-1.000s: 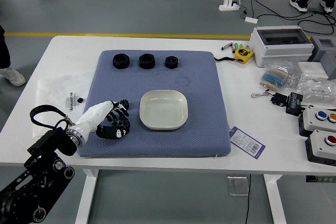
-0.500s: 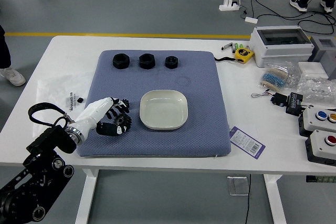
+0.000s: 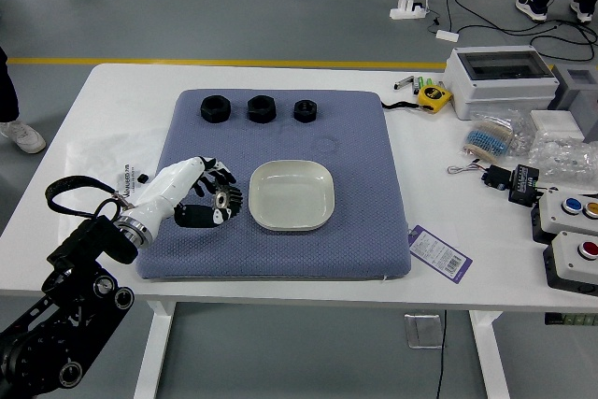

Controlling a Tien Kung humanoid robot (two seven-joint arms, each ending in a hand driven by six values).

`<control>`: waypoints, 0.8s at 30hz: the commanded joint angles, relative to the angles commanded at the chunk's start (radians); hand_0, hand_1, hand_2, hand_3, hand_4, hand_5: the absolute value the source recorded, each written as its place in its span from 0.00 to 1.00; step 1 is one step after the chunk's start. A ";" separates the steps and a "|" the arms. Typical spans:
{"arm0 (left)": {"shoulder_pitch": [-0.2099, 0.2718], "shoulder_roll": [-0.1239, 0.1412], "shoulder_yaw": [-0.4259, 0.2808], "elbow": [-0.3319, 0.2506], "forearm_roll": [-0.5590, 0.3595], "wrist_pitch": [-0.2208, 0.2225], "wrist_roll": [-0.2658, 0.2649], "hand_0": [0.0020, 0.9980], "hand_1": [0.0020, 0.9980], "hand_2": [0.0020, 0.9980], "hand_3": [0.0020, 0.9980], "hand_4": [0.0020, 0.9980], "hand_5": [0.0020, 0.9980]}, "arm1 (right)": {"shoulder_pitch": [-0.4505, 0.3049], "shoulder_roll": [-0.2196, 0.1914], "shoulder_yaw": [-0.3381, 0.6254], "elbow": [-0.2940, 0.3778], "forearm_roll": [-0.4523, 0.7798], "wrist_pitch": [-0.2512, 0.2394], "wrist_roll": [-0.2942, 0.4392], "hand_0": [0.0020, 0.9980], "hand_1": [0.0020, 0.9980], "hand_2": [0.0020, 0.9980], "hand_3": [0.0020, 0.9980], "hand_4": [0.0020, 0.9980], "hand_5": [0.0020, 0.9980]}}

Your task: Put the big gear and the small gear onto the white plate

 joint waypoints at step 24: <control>-0.246 -0.073 0.218 0.221 -0.118 0.118 -0.091 0.36 0.47 0.51 0.57 0.66 0.10 | 0.003 -0.001 0.020 0.004 -0.033 -0.008 -0.012 0.68 0.66 0.74 0.59 0.81 0.71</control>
